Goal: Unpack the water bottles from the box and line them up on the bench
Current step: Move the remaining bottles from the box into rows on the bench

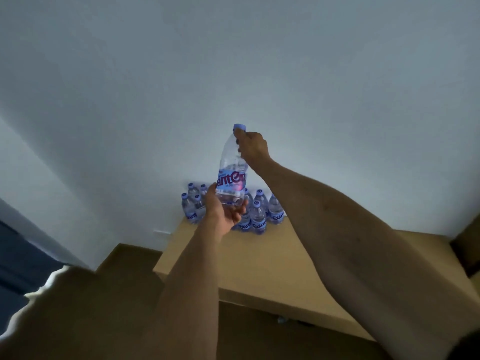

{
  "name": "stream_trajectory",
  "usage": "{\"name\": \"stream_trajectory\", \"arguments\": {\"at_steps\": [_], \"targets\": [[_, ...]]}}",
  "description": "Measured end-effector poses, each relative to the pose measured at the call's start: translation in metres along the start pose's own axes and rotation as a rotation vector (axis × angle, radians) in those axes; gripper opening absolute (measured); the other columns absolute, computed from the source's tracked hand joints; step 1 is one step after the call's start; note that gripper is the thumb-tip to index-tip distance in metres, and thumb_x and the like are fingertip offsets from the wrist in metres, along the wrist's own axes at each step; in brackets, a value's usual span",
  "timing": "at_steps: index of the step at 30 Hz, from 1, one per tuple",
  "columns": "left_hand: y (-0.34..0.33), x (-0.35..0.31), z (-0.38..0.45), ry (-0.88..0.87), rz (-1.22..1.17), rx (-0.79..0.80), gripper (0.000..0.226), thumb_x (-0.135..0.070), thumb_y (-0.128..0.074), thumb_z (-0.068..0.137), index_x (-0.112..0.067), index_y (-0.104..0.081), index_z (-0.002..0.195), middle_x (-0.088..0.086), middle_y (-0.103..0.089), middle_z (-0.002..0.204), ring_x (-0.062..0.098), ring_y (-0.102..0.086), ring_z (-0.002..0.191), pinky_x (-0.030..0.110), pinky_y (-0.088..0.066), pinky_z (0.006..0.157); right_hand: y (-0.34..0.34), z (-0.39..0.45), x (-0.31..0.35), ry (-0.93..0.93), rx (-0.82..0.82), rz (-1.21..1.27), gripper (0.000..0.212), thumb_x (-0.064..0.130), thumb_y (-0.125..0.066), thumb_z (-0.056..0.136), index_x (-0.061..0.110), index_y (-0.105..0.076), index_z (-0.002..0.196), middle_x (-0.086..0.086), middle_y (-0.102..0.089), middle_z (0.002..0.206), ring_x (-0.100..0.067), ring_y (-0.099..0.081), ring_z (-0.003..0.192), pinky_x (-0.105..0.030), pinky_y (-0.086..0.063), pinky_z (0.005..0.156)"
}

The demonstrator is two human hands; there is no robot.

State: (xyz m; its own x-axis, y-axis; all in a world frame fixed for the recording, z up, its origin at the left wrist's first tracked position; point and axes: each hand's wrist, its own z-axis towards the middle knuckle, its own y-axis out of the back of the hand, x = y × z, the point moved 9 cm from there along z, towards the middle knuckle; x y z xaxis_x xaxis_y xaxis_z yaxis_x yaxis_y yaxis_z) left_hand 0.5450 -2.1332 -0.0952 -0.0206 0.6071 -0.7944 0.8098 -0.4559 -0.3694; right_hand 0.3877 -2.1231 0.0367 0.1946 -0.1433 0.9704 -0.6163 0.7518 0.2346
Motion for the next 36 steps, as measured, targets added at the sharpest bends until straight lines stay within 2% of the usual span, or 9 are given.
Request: {"name": "stream_trajectory", "arguments": {"at_steps": [2,6,9,13,19,25,30,34,36], "targets": [[0.000,-0.006,0.008,0.004,0.029,0.007,0.054,-0.051,-0.032,0.091,-0.007,-0.063,0.087,0.012,-0.059,0.070,0.018,-0.042,0.046,0.016,-0.027,0.043,0.009,0.001,-0.008,0.027,-0.074,-0.069,0.050,0.055,-0.044,0.089,0.012,-0.061,0.069,-0.007,-0.068,0.079,-0.029,-0.064,0.081,-0.033,-0.048,0.069],[-0.001,-0.013,0.026,0.023,0.162,0.024,0.065,-0.065,-0.037,0.089,-0.008,-0.065,0.096,0.014,-0.060,0.080,0.016,-0.033,0.044,0.018,-0.021,0.043,0.013,0.016,-0.029,-0.050,-0.088,-0.070,0.051,0.065,-0.050,0.080,0.016,-0.064,0.084,-0.008,-0.070,0.089,-0.027,-0.068,0.083,-0.040,-0.056,0.082],[-0.011,-0.006,0.040,0.092,0.203,0.162,0.074,-0.067,-0.029,0.089,-0.009,-0.075,0.085,0.017,-0.068,0.076,0.015,-0.031,0.041,0.020,-0.020,0.044,0.009,0.031,-0.030,-0.022,-0.096,-0.125,0.045,0.066,-0.048,0.081,0.024,-0.064,0.089,0.001,-0.064,0.087,-0.023,-0.061,0.086,-0.031,-0.046,0.076],[-0.017,0.003,0.064,0.162,0.153,0.224,0.072,-0.066,-0.034,0.089,-0.010,-0.079,0.084,0.020,-0.069,0.083,0.018,-0.044,0.047,0.020,-0.029,0.045,0.002,0.057,-0.038,-0.020,-0.061,-0.156,0.033,0.056,-0.047,0.087,0.032,-0.060,0.067,0.003,-0.063,0.074,-0.026,-0.061,0.082,-0.030,-0.046,0.072],[-0.039,-0.012,0.089,0.139,0.250,0.339,0.044,-0.025,-0.068,0.079,0.002,-0.061,0.113,0.023,-0.067,0.096,0.034,-0.067,0.076,0.031,-0.057,0.058,-0.003,0.107,-0.047,-0.032,-0.009,-0.240,0.025,0.031,-0.045,0.088,0.013,-0.055,0.075,-0.011,-0.070,0.067,-0.017,-0.064,0.052,-0.025,-0.045,0.061],[-0.041,-0.023,0.126,0.007,0.420,0.148,0.045,-0.008,-0.080,0.072,-0.006,-0.062,0.114,0.016,-0.072,0.099,0.029,-0.070,0.086,0.033,-0.056,0.062,-0.016,0.131,-0.047,0.040,0.062,-0.436,0.027,0.038,-0.046,0.093,0.012,-0.051,0.088,-0.010,-0.061,0.089,-0.029,-0.054,0.083,-0.030,-0.038,0.071],[-0.031,-0.026,0.157,-0.037,0.744,0.087,0.042,-0.024,-0.087,0.066,-0.015,-0.065,0.101,0.012,-0.073,0.092,0.021,-0.067,0.072,0.029,-0.051,0.060,-0.013,0.144,-0.055,0.086,0.117,-0.691,0.036,0.040,-0.048,0.094,0.005,-0.058,0.094,-0.016,-0.063,0.096,-0.032,-0.057,0.088,-0.030,-0.038,0.071],[-0.037,-0.035,0.173,-0.094,0.958,0.182,0.053,-0.046,-0.082,0.072,-0.021,-0.060,0.113,0.005,-0.072,0.101,0.023,-0.069,0.091,0.031,-0.056,0.068,-0.005,0.155,-0.060,0.067,0.025,-0.817,0.036,0.049,-0.055,0.085,0.013,-0.057,0.082,-0.008,-0.057,0.086,-0.027,-0.054,0.079,-0.029,-0.037,0.067],[-0.042,-0.027,0.176,-0.015,0.899,0.317,0.056,-0.044,-0.080,0.075,-0.016,-0.060,0.119,0.002,-0.071,0.098,0.017,-0.069,0.084,0.025,-0.055,0.060,-0.009,0.159,-0.062,0.070,0.000,-0.937,0.036,0.050,-0.052,0.084,0.014,-0.059,0.081,-0.005,-0.056,0.084,-0.027,-0.054,0.077,-0.029,-0.039,0.067]]}}
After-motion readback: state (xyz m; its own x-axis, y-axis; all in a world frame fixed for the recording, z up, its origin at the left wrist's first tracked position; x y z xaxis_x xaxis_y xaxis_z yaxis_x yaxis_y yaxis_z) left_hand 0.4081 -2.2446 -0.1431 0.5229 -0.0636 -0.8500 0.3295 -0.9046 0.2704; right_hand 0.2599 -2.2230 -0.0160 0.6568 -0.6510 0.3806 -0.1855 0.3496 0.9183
